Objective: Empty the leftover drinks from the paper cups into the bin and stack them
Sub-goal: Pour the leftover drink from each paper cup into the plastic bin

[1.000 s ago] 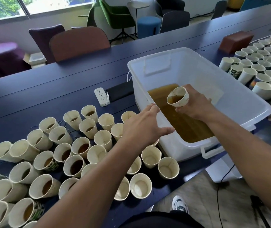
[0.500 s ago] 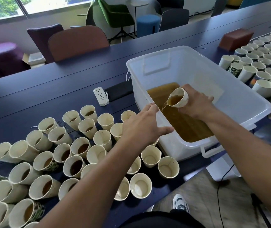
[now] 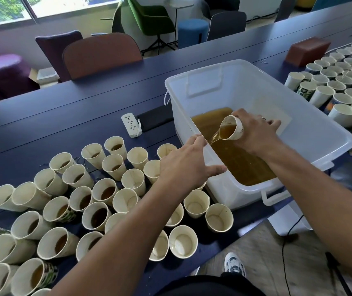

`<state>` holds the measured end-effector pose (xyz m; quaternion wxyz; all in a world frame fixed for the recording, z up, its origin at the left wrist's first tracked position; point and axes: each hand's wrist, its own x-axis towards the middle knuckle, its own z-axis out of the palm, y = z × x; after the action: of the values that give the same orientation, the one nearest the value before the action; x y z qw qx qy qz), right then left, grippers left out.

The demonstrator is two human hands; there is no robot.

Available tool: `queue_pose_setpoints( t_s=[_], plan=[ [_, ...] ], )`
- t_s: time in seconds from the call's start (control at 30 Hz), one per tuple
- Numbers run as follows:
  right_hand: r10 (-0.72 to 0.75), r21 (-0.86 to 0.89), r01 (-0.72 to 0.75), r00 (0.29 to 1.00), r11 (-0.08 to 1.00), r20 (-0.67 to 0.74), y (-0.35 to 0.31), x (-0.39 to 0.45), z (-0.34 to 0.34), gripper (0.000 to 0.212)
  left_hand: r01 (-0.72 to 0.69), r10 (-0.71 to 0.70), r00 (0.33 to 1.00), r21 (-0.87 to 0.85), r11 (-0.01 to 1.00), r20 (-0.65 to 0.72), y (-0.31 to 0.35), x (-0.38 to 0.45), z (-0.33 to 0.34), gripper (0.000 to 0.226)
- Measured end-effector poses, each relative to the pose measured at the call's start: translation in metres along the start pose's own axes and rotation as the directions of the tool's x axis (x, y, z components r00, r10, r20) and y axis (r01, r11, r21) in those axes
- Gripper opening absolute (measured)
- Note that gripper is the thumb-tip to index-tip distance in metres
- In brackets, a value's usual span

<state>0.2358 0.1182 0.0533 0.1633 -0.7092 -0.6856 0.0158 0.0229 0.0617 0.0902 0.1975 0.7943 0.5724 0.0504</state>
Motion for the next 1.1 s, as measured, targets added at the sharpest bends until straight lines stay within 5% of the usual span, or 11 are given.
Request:
queue_pose_setpoints(
  t_s=[1.1],
  plan=[
    [-0.202,-0.215,0.177,0.974,0.961,-0.102,-0.010,-0.006,-0.003,0.062,0.011,-0.011,1.000,-0.009,1.000,0.003,0.000,0.000,0.002,0.081]
  ],
)
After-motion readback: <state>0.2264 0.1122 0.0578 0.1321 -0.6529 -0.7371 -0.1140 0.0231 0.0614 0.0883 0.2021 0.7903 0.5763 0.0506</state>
